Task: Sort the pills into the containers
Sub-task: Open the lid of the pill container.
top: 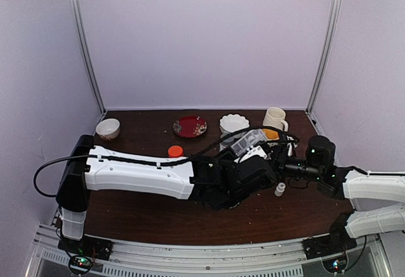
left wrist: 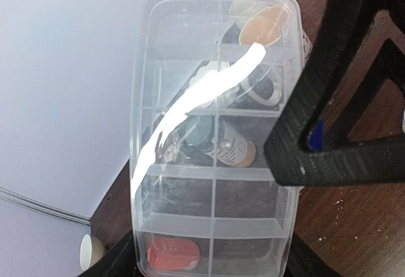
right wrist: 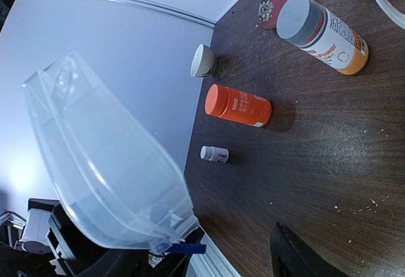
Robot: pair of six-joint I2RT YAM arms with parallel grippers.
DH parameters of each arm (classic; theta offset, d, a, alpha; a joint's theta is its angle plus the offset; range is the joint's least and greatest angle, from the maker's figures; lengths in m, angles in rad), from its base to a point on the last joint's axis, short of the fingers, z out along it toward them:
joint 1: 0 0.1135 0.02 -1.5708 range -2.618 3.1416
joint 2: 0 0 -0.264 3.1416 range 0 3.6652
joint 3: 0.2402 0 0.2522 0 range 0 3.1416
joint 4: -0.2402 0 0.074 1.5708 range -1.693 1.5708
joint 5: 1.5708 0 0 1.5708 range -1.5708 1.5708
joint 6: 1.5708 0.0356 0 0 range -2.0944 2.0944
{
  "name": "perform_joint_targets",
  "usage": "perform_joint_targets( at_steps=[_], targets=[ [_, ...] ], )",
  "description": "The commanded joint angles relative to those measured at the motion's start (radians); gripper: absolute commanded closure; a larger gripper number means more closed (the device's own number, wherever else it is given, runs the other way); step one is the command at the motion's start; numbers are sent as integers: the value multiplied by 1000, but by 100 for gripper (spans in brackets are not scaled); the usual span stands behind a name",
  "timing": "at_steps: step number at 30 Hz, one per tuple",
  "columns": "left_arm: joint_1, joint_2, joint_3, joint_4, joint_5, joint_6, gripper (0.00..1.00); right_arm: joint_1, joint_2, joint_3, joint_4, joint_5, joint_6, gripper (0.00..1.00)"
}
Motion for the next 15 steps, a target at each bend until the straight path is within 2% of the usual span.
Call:
perform_joint_targets(
  at_steps=[1, 4, 10, 12, 15],
  targets=[
    [3, -13, 44, 8, 36, -47, 46, 2, -33, -19, -15, 29, -10, 30],
    [32, -24, 42, -28, 142, -126, 46, 0, -56, -31, -17, 44, -21, 29],
    [120, -67, -30, 5, 519, -267, 46, 0, -66, -33, -4, 21, -35, 29],
    [137, -76, -58, 43, 582, -289, 46, 0, -62, -27, -1, 0, -39, 33],
    [140, -70, -66, 54, 601, -290, 45, 0, -64, -21, -4, -12, -38, 37]
  ],
)
